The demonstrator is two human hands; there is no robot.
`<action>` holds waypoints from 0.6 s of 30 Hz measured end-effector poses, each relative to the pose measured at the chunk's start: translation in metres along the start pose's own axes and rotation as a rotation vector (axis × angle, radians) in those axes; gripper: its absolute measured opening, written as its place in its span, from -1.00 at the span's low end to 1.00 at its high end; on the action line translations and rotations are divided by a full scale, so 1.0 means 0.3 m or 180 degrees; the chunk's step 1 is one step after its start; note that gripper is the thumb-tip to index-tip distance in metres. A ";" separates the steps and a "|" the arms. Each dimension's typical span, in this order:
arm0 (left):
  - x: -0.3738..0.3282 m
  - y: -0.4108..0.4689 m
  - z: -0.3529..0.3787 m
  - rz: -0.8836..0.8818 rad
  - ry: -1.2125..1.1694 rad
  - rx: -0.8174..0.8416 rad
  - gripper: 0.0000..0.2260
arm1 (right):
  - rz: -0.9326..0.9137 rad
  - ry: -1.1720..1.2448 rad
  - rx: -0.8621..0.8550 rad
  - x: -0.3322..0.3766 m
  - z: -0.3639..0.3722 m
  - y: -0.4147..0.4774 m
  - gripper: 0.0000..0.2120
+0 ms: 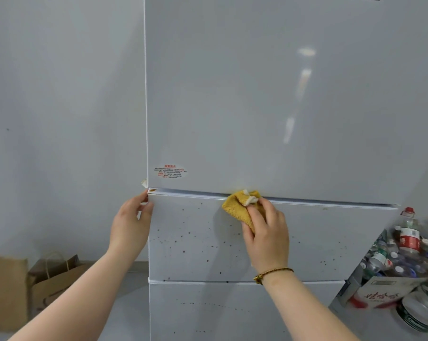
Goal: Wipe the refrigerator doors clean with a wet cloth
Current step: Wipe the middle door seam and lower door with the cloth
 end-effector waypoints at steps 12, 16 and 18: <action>0.005 0.018 -0.018 0.0105 -0.0092 0.0317 -0.67 | -0.0917 -0.0048 0.0290 0.217 0.129 0.050 -0.72; 0.007 0.015 -0.020 0.0125 -0.0129 0.0486 -0.66 | -0.0761 -0.0059 -0.0070 0.043 0.062 -0.001 -0.67; 0.014 0.013 -0.014 0.0101 -0.0209 0.0587 -0.67 | -0.0650 0.0068 -0.0252 0.021 0.037 -0.015 -0.65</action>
Point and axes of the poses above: each hand's wrist, its own y-axis towards the middle knuckle, its own z-axis out of the palm, x = y × z, the point moved 6 cm from there along y, towards the middle knuckle, and after that the axes turned 8 degrees about y, right-handed, at the moved point
